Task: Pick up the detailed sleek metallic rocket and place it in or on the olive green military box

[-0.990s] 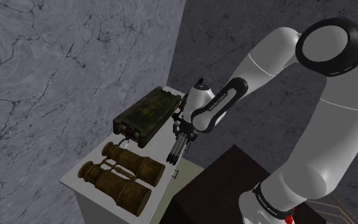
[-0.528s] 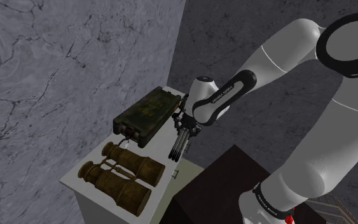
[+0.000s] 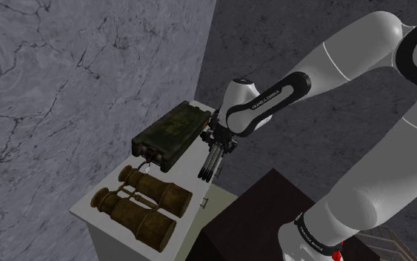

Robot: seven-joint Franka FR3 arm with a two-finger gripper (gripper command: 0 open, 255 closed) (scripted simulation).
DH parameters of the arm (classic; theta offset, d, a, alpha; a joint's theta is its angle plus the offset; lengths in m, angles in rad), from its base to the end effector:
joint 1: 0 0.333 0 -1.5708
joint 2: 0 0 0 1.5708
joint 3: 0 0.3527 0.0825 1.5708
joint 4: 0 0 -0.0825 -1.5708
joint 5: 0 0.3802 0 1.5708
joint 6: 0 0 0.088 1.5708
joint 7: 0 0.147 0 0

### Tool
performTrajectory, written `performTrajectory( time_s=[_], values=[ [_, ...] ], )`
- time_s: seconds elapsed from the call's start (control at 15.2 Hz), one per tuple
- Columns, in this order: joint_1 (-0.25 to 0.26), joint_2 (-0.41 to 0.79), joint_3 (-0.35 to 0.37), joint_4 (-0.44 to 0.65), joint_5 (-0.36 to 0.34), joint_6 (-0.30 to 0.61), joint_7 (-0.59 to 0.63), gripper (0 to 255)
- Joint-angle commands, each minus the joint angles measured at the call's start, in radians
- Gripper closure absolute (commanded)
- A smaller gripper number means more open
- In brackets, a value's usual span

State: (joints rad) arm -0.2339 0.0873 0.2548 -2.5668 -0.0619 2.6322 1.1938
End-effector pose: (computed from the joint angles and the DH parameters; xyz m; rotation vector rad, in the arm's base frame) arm 0.4488 0.0115 0.2323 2.6480 -1.6589 -0.0169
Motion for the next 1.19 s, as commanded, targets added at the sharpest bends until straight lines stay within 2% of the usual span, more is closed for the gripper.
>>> performTrajectory(
  time_s=[0.0, 0.53, 1.12],
  values=[
    [-0.002, -0.031, 0.004, 0.0, 0.018, -0.028, -0.014, 255],
    [0.0, -0.135, 0.008, 0.014, 0.069, -0.143, -0.051, 255],
    [0.02, 0.171, -0.001, 0.429, -0.041, -0.264, 0.033, 255]
  ],
)
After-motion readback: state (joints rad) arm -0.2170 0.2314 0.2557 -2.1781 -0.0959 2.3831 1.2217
